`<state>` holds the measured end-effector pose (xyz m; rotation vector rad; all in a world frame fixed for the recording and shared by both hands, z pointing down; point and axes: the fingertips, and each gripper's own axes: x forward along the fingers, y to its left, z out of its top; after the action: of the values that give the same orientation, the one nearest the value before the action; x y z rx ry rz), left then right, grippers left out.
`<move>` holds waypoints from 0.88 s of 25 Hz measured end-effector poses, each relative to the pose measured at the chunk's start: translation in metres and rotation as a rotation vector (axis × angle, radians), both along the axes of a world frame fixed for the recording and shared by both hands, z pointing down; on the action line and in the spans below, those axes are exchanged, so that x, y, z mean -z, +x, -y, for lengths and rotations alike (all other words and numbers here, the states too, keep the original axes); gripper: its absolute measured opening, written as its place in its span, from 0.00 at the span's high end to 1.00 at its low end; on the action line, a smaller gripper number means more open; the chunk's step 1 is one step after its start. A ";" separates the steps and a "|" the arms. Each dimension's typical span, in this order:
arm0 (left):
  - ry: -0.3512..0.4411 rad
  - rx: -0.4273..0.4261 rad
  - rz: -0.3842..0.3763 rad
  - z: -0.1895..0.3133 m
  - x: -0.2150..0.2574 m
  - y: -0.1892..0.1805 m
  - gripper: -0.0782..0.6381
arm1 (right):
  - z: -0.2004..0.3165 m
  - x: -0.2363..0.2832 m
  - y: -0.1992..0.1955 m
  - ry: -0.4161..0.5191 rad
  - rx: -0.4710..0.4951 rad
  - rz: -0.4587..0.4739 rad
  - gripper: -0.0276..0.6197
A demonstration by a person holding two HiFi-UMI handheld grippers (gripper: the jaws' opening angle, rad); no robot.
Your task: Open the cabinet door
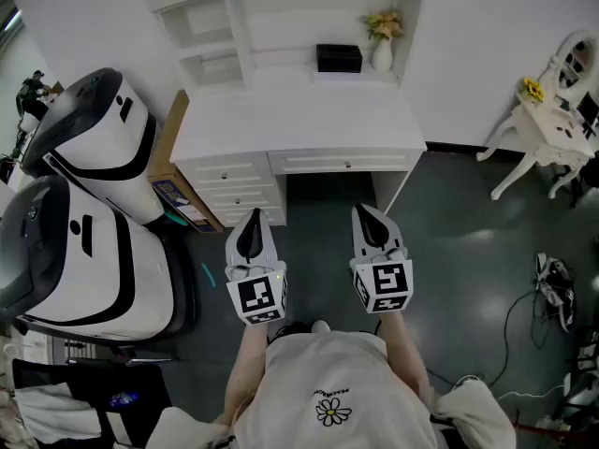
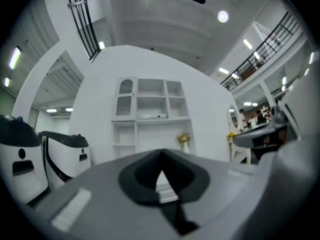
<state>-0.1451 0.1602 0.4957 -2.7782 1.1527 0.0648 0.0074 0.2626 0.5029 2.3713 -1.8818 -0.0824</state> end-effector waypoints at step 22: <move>-0.072 0.021 0.031 0.012 -0.022 0.002 0.88 | -0.008 -0.020 0.011 -0.012 0.006 0.070 0.96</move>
<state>-0.1429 0.1479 0.5182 -2.8175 1.2001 -0.0217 0.0187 0.2704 0.5230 2.3907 -1.9147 0.0112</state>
